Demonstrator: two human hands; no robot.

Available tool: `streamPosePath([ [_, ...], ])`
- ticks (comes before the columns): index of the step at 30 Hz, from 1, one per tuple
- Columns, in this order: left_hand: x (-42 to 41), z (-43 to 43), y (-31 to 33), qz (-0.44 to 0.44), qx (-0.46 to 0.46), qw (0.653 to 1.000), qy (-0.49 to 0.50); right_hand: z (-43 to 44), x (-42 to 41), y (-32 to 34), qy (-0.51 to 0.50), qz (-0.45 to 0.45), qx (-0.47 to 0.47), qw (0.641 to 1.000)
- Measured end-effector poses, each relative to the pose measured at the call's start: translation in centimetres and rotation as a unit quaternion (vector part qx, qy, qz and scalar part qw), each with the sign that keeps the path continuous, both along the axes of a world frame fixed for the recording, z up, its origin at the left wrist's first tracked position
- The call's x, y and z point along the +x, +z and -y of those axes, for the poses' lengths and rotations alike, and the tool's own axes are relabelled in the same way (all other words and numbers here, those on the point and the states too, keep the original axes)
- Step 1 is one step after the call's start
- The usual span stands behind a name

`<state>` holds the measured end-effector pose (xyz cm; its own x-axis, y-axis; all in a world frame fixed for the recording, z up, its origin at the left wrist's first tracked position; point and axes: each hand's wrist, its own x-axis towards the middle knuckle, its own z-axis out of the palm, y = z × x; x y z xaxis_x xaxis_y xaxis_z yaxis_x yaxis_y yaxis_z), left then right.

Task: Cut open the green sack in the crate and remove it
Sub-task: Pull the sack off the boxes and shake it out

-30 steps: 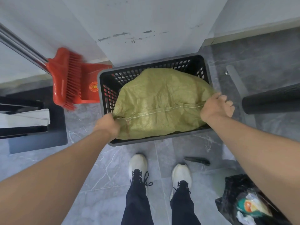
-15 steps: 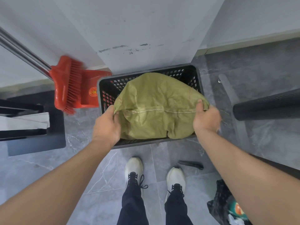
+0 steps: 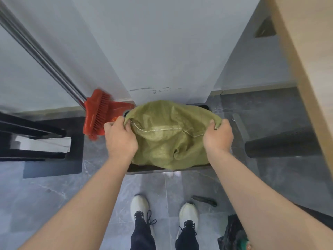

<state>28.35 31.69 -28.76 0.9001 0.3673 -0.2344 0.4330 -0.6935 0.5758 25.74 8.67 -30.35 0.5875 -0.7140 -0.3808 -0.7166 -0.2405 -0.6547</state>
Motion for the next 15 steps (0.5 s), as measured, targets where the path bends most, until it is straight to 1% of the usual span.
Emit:
streamPosePath([
  [2,0.5,-1.1,1.7,0.003,0.013,1.000,0.005,0.9,-0.4,1.2,-0.017,0.017,-0.012,1.000],
  [3,0.5,-1.8,2.8,0.016,0.019,1.000,0.013,1.2,-0.8,1.9,-0.034,0.043,-0.033,0.998],
  [5,-0.3,-2.5,4.8,0.073,0.045,0.996,0.027,1.3,-1.5,3.2,-0.066,0.107,-0.074,0.989],
  [6,-0.8,-2.4,5.7,0.078,0.046,0.996,0.017,1.0,-1.7,3.9,-0.067,0.124,-0.084,0.986],
  [7,-1.3,-2.2,5.8,0.059,0.038,0.997,0.007,0.4,-2.0,4.4,-0.059,0.124,-0.086,0.987],
  [8,-1.9,-2.0,5.8,0.039,0.028,0.999,-0.006,-0.5,-2.4,5.0,-0.038,0.113,-0.087,0.989],
  [10,-1.9,-1.1,6.2,0.055,0.006,0.998,-0.032,-2.1,-2.1,6.1,-0.014,0.136,-0.055,0.989],
  [11,-1.2,-0.4,6.7,0.055,-0.001,0.997,-0.045,-2.6,-1.5,6.8,-0.010,0.145,-0.038,0.989],
  [13,-0.8,0.3,7.7,0.045,-0.005,0.998,-0.051,-3.2,-1.4,7.9,-0.017,0.134,-0.026,0.991],
  [15,-0.6,0.7,9.0,0.075,-0.002,0.996,-0.047,-3.1,-1.1,9.0,-0.027,0.146,-0.014,0.989],
])
